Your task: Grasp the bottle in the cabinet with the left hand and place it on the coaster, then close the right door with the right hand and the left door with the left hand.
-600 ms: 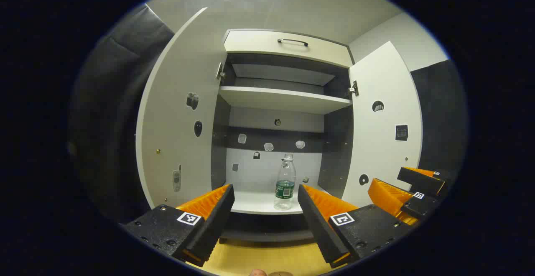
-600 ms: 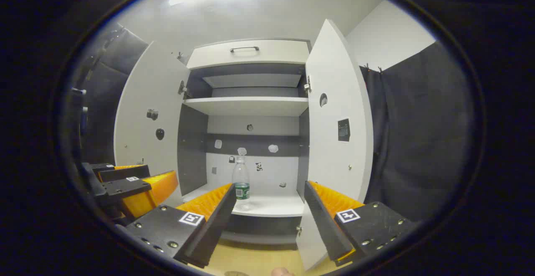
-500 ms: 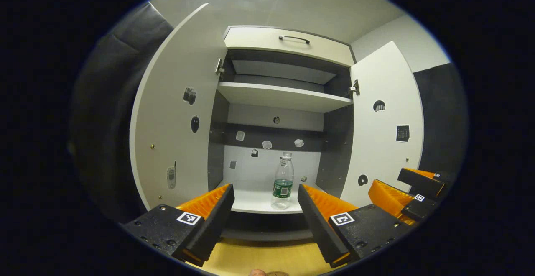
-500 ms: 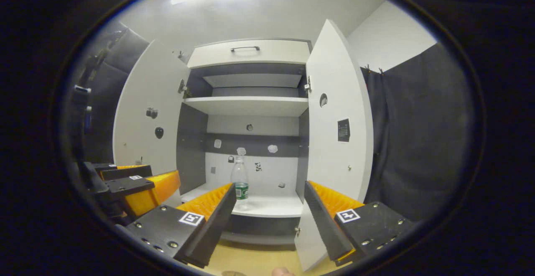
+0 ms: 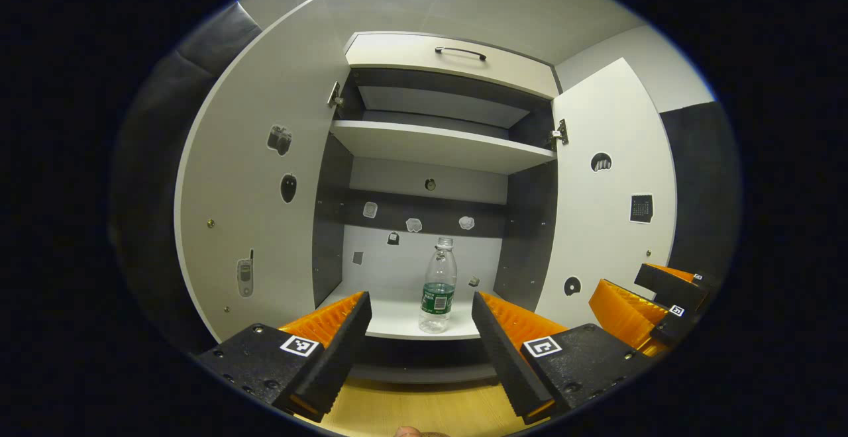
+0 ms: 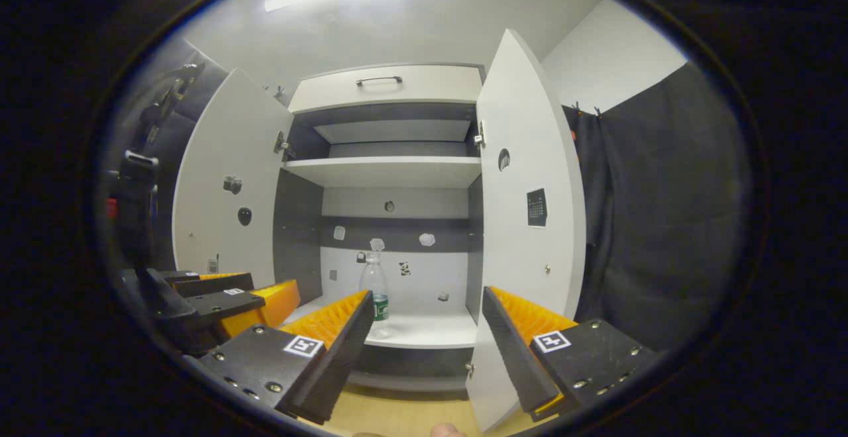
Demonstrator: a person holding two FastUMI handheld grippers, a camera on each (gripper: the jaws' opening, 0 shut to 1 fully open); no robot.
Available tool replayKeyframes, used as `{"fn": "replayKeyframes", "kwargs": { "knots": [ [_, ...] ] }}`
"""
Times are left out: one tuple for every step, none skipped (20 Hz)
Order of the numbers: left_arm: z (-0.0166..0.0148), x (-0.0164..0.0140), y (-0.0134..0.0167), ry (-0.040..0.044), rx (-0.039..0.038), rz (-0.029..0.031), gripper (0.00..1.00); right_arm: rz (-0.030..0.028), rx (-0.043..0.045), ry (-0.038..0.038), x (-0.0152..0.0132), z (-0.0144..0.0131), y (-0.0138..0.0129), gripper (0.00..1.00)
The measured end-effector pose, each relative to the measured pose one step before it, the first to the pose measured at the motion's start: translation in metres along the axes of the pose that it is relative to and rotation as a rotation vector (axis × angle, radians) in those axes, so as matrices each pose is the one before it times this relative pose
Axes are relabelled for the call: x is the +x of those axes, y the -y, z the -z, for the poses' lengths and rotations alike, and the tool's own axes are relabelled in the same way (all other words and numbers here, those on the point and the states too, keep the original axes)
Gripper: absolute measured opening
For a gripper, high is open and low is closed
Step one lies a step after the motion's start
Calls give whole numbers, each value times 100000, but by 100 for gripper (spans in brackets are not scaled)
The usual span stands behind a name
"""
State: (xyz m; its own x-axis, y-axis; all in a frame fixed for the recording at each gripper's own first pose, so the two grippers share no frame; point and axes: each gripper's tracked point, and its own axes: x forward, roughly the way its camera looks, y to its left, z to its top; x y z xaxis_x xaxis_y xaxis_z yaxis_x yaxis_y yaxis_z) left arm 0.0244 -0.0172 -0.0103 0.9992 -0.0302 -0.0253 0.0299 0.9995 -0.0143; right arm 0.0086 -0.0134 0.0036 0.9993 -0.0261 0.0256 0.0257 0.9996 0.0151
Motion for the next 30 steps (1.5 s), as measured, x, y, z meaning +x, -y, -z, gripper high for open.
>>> {"fn": "replayKeyframes", "kwargs": {
  "knots": [
    [23,108,81,-144,548,221,96,489,-130,336,114,-47,143,99],
    [80,157,87,-73,457,21,96,479,-113,121,17,71,139,99],
    [32,127,95,16,341,322,96,362,-153,-54,58,59,100,99],
    [94,58,137,-184,199,210,96,363,-283,-169,4,124,121,99],
    [-25,125,102,-14,137,425,96,452,-198,-95,32,18,162,99],
    [-16,184,236,69,126,873,96,482,84,230,-32,-40,175,99],
    [-71,302,51,62,171,689,96,589,564,392,-86,-189,147,99],
    [0,387,-19,97,115,597,96,230,821,275,-163,-141,105,95],
    [-172,613,36,616,9,913,96,118,567,326,-106,-256,142,95],
    [-196,847,98,913,372,1604,96,364,169,326,-236,-244,221,96],
    [-40,1002,-28,69,982,1230,96,535,-4,313,-256,-345,326,96],
    [2,1242,-91,-251,1291,773,96,857,113,387,-403,-248,400,99],
    [-4,1263,-96,-426,845,727,96,1365,141,420,-469,-281,523,99],
    [-13,1307,-32,-211,282,951,96,1753,119,358,-484,-157,651,95],
    [76,1354,88,-533,-155,1210,96,1950,-49,106,-468,-127,675,99],
    [242,1300,120,-885,-351,1338,96,1775,-135,97,-529,-37,611,99],
    [185,1263,140,-994,-196,1292,96,1971,-263,45,-463,-13,678,99],
    [124,1226,129,-693,-14,1082,96,2124,-482,-60,-411,94,769,99],
    [13,1127,135,-372,278,718,96,2008,-708,89,-332,55,731,99],
    [127,1118,89,-104,681,516,96,2270,-1012,25,-289,117,755,99],
    [114,987,-6,-132,797,127,96,2456,-1124,-284,-281,197,802,99],
    [162,905,13,-351,896,-32,96,2239,-788,-213,-268,133,745,99],
    [190,978,-49,-523,759,-250,96,1942,-407,-33,-188,46,676,99],
    [235,868,-118,-229,235,-420,96,1537,-198,219,-149,30,518,99],
    [290,855,-114,-606,-84,-95,96,1271,-234,195,-17,5,426,99],
    [412,853,-88,-693,-246,-274,96,1152,-518,-106,-58,163,453,99],
    [360,803,-198,-804,-72,-496,96,1024,-712,-306,36,101,333,99],
    [494,873,-311,-1057,175,-834,96,817,-688,-564,57,266,257,99],
    [380,856,-250,-960,29,-661,96,654,-687,-751,26,206,168,99],
    [481,637,-77,-1457,-322,79,96,554,-572,-785,-10,268,126,99]
  ]
}}
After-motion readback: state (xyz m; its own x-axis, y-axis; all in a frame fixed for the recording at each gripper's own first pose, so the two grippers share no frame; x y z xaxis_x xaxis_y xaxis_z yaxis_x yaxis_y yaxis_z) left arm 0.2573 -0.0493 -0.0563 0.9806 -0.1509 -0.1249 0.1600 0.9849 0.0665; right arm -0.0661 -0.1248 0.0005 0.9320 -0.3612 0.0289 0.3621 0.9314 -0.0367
